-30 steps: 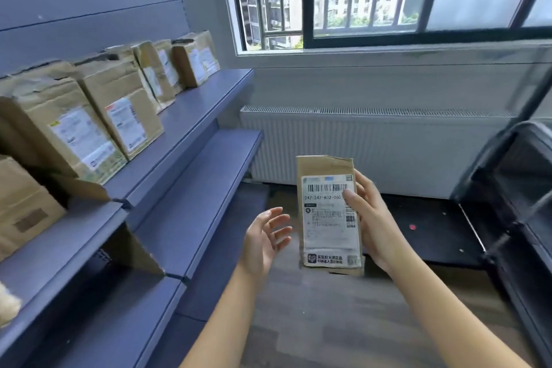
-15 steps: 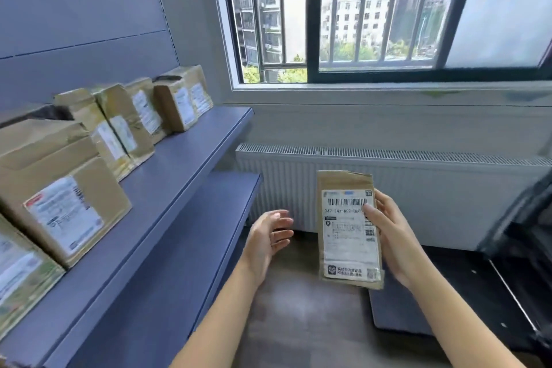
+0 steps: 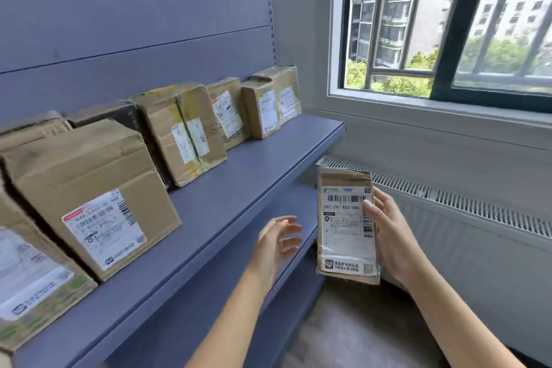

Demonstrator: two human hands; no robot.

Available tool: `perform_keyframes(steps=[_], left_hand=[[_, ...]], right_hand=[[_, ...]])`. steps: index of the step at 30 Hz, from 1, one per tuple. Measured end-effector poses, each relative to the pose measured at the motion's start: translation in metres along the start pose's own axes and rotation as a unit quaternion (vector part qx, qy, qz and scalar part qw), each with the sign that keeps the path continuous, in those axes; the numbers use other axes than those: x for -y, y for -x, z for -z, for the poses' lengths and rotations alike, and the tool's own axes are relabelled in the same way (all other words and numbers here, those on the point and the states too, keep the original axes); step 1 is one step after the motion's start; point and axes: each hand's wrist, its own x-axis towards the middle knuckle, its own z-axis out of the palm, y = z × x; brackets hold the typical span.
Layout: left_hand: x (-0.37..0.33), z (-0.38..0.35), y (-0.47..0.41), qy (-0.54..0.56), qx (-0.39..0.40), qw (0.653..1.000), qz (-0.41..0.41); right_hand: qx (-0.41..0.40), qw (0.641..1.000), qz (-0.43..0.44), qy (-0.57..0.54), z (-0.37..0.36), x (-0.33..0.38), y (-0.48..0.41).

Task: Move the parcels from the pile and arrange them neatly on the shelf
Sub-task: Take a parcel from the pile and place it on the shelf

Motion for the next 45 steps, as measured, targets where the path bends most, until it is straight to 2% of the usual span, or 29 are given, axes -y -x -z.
perform_keyframes(steps=[3, 13, 17, 22, 28, 34, 45], left_hand=[[-0.009, -0.016, -0.028, 0.002, -0.035, 0.999, -0.015], [-0.017, -0.084, -0.078, 0.002, -0.067, 0.995, -0.069], [-0.026, -0.077, -0.082, -0.026, -0.096, 0.991, -0.087], [-0.035, -0.037, -0.065, -0.061, -0.172, 0.977, -0.114], [-0.055, 0.023, -0.037, -0.085, -0.279, 0.942, -0.167], [-0.072, 0.070, -0.018, -0.163, -0.368, 0.886, -0.230], [-0.054, 0.116, -0.036, -0.289, -0.476, 0.781, -0.284]], right_hand=[[0.040, 0.999, -0.002, -0.003, 0.007, 0.009, -0.041], [0.089, 0.995, -0.030, -0.028, 0.039, 0.018, -0.132], [0.127, 0.991, -0.041, -0.033, 0.021, 0.010, -0.153], [0.193, 0.979, -0.054, -0.037, -0.038, -0.007, -0.164], [0.315, 0.946, -0.062, -0.035, -0.127, -0.016, -0.164], [0.429, 0.902, -0.030, -0.027, -0.201, -0.014, -0.162], [0.500, 0.865, -0.007, 0.046, -0.232, -0.050, -0.176]])
